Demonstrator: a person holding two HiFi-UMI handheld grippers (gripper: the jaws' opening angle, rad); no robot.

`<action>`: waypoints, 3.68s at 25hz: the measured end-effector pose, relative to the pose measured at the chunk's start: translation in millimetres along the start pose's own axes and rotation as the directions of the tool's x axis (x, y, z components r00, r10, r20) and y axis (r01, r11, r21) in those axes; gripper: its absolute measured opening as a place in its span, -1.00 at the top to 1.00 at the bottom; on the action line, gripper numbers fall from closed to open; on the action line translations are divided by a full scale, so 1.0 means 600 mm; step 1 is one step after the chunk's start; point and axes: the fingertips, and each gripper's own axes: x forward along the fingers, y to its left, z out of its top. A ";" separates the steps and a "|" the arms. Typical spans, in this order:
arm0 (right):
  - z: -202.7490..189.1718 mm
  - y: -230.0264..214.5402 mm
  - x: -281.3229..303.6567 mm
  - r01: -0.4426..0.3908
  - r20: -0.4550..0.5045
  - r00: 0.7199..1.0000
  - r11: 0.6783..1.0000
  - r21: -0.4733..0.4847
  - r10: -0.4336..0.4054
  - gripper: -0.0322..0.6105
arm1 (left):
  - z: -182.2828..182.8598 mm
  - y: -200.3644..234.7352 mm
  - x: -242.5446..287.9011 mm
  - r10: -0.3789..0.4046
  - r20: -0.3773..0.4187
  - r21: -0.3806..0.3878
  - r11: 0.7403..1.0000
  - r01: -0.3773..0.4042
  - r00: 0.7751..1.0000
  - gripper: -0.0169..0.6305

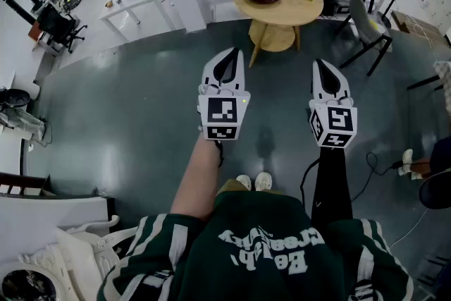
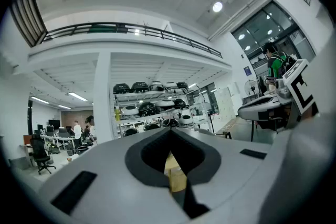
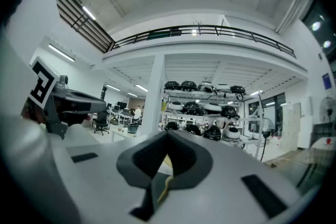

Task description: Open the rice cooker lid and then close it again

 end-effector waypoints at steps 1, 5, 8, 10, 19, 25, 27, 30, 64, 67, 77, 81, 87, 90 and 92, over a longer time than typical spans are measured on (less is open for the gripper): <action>-0.002 -0.004 -0.001 -0.002 0.000 1.000 1.000 -0.001 0.002 0.89 | 0.001 -0.007 0.001 -0.003 0.000 0.002 1.000 0.003 1.000 0.95; -0.010 -0.017 -0.010 -0.003 -0.006 1.000 1.000 -0.002 0.003 0.89 | 0.001 -0.030 0.000 -0.005 -0.005 0.000 1.000 0.005 1.000 0.94; -0.017 -0.028 -0.014 0.001 -0.015 1.000 1.000 0.007 0.000 0.89 | 0.002 -0.041 -0.004 0.003 -0.004 -0.011 1.000 -0.003 1.000 0.95; -0.020 -0.032 -0.011 -0.009 -0.018 1.000 1.000 0.010 0.009 0.89 | 0.000 -0.043 -0.005 0.011 -0.009 -0.015 1.000 -0.011 1.000 0.95; -0.014 -0.027 0.036 -0.053 0.000 0.999 0.999 0.012 0.053 0.51 | -0.004 -0.018 0.018 0.020 -0.018 -0.028 0.999 -0.021 1.000 0.59; -0.024 -0.031 0.084 -0.058 -0.008 0.998 0.998 -0.003 0.058 0.43 | -0.011 0.007 0.062 0.010 -0.013 -0.019 1.000 -0.010 1.000 0.55; -0.027 -0.034 0.106 -0.058 -0.011 0.998 0.998 -0.015 0.057 0.42 | -0.015 0.014 0.087 -0.001 -0.015 -0.023 1.000 0.001 1.000 0.55; -0.026 -0.039 0.145 -0.056 -0.017 0.998 0.998 -0.034 0.056 0.42 | -0.018 0.027 0.130 -0.019 -0.016 -0.027 0.999 0.018 1.000 0.54; -0.031 -0.087 0.671 0.012 -0.048 0.999 0.998 -0.055 -0.015 0.38 | -0.098 0.257 0.607 -0.213 0.021 -0.067 0.975 0.214 0.977 0.44; -0.036 -0.102 0.713 0.004 -0.046 0.999 0.999 -0.045 -0.006 0.38 | -0.105 0.269 0.648 -0.210 0.019 -0.067 0.975 0.211 0.978 0.44; -0.069 -0.194 0.896 -0.039 -0.045 0.998 0.999 -0.024 0.038 0.36 | -0.132 0.285 0.841 -0.210 0.024 -0.071 0.975 0.211 0.977 0.44; -0.074 -0.229 0.974 -0.065 -0.049 0.997 0.998 -0.021 0.064 0.35 | -0.136 0.292 0.927 -0.206 0.020 -0.074 0.976 0.207 0.978 0.44; -0.087 -0.273 1.069 -0.094 -0.052 0.994 0.996 -0.010 0.093 0.33 | -0.152 0.304 1.029 -0.187 0.007 -0.082 0.979 0.187 0.982 0.44; -0.094 -0.290 1.103 -0.113 -0.052 0.992 0.994 -0.007 0.112 0.32 | -0.158 0.306 1.063 -0.175 0.004 -0.081 0.981 0.175 0.984 0.44; -0.101 -0.293 1.120 -0.128 -0.057 0.990 0.992 -0.007 0.127 0.31 | -0.163 0.306 1.077 -0.170 0.002 -0.081 0.982 0.170 0.985 0.44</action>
